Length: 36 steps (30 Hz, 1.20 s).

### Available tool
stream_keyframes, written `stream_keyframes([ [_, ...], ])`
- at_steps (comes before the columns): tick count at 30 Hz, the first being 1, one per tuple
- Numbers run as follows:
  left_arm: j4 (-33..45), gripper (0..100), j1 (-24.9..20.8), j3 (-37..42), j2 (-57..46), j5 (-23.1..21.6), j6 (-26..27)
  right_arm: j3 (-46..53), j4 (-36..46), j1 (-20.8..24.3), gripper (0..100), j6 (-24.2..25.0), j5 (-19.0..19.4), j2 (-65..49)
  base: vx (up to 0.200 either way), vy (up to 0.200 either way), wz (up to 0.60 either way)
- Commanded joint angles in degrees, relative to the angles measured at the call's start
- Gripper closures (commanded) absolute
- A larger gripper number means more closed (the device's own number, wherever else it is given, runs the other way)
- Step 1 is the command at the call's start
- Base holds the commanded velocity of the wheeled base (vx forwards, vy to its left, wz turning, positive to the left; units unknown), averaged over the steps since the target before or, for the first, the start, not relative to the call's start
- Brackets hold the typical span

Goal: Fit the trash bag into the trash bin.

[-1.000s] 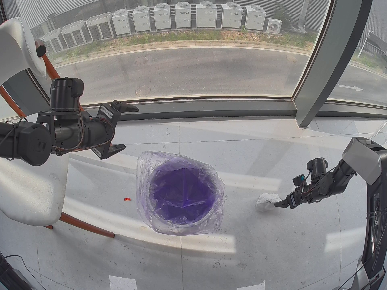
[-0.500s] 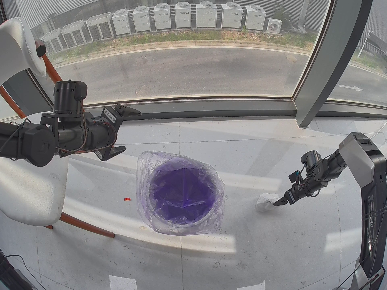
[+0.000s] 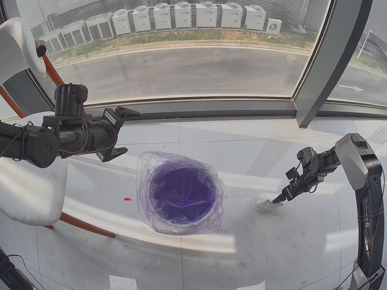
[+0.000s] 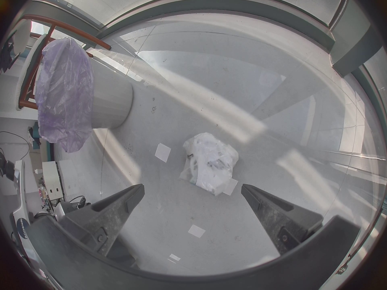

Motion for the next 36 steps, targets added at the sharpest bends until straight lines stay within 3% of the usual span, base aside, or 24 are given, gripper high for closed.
stream_keyframes([
  [1,-0.5,0,1.1,0.1,0.2,-0.4,-0.2,-1.7,0.2,0.1,0,0.1,-0.2,1.3,-0.200,0.000,0.00],
  [9,-0.5,0,1.3,0.2,0.2,0.7,0.3,-6.6,0.2,0.1,0,-0.1,-0.6,3.9,-0.200,0.000,0.00],
  [21,-0.5,0,1.4,0.3,0.2,1.8,0.5,-17.8,-0.3,0.8,0,-0.2,-1.3,10.8,0.000,0.000,0.00],
  [36,-0.5,0,1.5,0.2,-0.1,1.9,0.5,-18.1,-0.3,1.2,0,-0.5,-1.3,18.9,0.000,0.000,0.00],
])
